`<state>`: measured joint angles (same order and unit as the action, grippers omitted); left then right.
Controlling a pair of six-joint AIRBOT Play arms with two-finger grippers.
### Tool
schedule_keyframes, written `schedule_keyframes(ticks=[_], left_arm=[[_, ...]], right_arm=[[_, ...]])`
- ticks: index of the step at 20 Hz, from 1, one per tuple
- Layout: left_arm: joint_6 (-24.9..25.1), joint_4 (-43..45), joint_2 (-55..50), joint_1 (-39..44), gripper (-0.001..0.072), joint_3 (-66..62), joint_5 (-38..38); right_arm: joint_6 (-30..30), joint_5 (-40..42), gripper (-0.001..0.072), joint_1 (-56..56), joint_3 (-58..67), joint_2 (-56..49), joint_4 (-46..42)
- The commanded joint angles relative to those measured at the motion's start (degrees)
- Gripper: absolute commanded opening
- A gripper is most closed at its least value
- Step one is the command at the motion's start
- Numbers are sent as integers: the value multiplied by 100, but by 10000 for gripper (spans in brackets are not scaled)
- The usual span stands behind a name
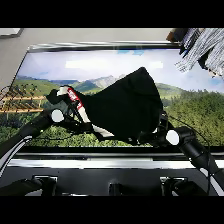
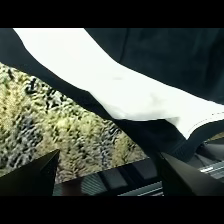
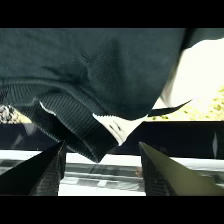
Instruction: Fold the clothes and pants, and hang the long-sleeved shirts on hangers.
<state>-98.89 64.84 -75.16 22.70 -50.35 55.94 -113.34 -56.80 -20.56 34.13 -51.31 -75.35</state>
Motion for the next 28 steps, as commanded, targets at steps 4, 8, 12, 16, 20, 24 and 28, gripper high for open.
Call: schedule_keyframes(ticks=[4, 8, 12, 16, 20, 24, 28], left_arm=[[9, 125, 4, 26, 666, 0, 11], [11, 125, 4, 26, 666, 0, 13], [271, 127, 28, 83, 666, 0, 111], [802, 164, 155, 640, 666, 0, 142], [824, 560, 131, 1561, 666, 0, -372], [304, 1237, 125, 2037, 666, 0, -748], [28, 1945, 81, 2061, 665, 2, -879]], right_arm=[[321, 114, 511, -7, 7, -225, -219], [723, 334, 504, -7, 9, -894, 236], [564, 669, 131, -7, 57, -925, -33], [61, 348, 60, -7, 262, -658, -365], [-138, -17, 61, -7, 304, -487, -190], [-136, -28, 61, -7, 304, -487, -4], [-138, -20, 61, -7, 304, -487, 20]])
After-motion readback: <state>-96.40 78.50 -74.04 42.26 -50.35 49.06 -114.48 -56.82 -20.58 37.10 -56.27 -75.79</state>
